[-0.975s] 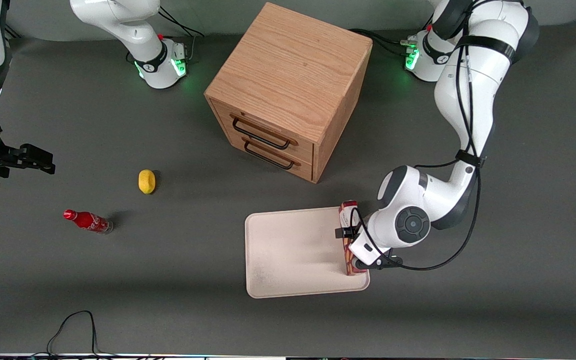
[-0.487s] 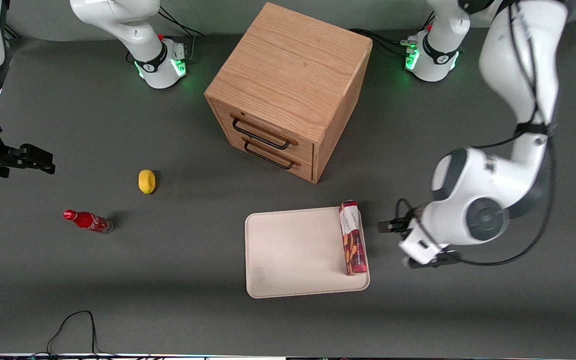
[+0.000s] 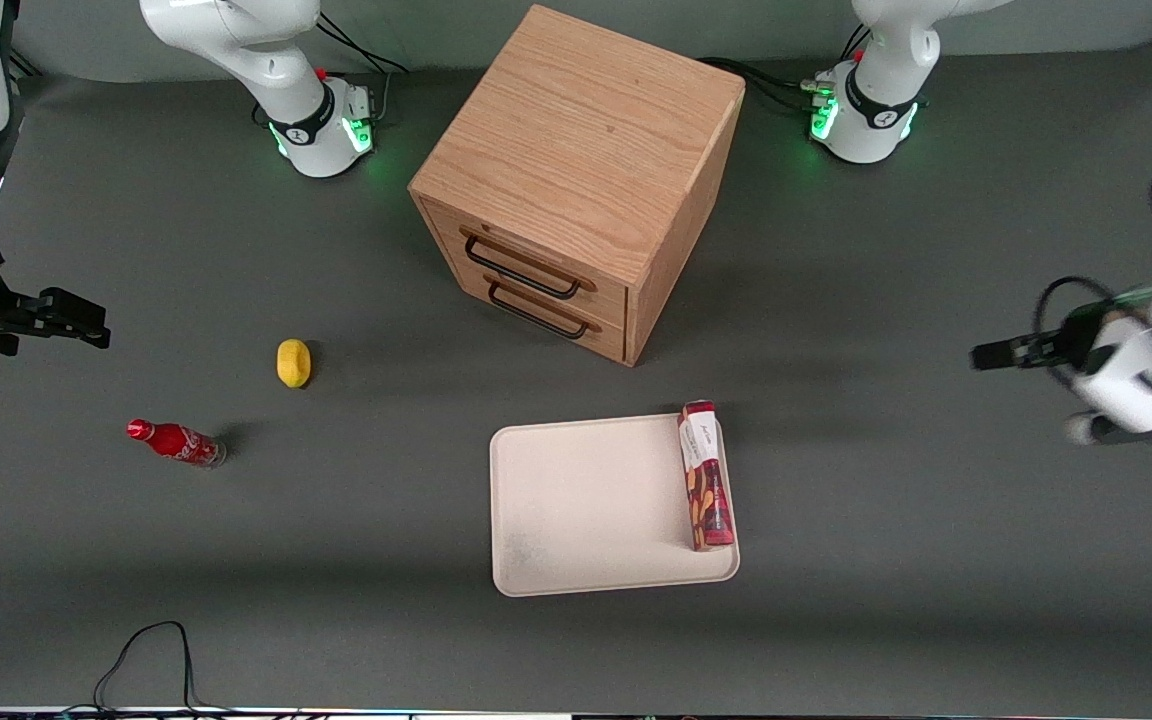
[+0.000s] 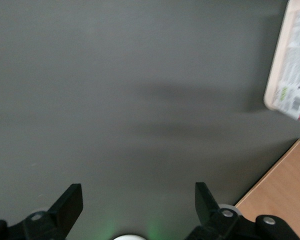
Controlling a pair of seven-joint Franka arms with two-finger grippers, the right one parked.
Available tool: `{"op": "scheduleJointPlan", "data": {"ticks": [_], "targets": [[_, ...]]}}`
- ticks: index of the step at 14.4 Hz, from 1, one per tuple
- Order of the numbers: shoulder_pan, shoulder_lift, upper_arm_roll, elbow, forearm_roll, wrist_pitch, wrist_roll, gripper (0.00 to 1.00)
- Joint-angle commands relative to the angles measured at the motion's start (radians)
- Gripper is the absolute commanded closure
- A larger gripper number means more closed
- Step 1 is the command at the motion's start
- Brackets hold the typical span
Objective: Place red cookie box on tray
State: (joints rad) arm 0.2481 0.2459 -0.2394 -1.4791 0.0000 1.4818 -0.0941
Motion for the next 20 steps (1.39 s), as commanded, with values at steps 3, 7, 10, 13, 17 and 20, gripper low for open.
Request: {"op": "scheduleJointPlan", "data": {"ticks": [3, 7, 10, 13, 17, 20], "targets": [[0.086, -0.169, -0.009, -0.119, 0.052, -0.012, 0.07, 0.0], [0.024, -0.218, 0.027, -0.119, 0.063, -0.028, 0.056, 0.0], [-0.252, -0.221, 0.306, -0.121, 0.035, -0.018, 0.037, 0.0], [-0.266, -0.214, 0.316, -0.112, 0.023, -0.031, 0.037, 0.0], [-0.311, -0.212, 0.325, -0.103, 0.031, -0.046, 0.014, 0.0], [-0.311, -0.212, 0.325, -0.09, 0.031, -0.064, 0.017, 0.0]]}}
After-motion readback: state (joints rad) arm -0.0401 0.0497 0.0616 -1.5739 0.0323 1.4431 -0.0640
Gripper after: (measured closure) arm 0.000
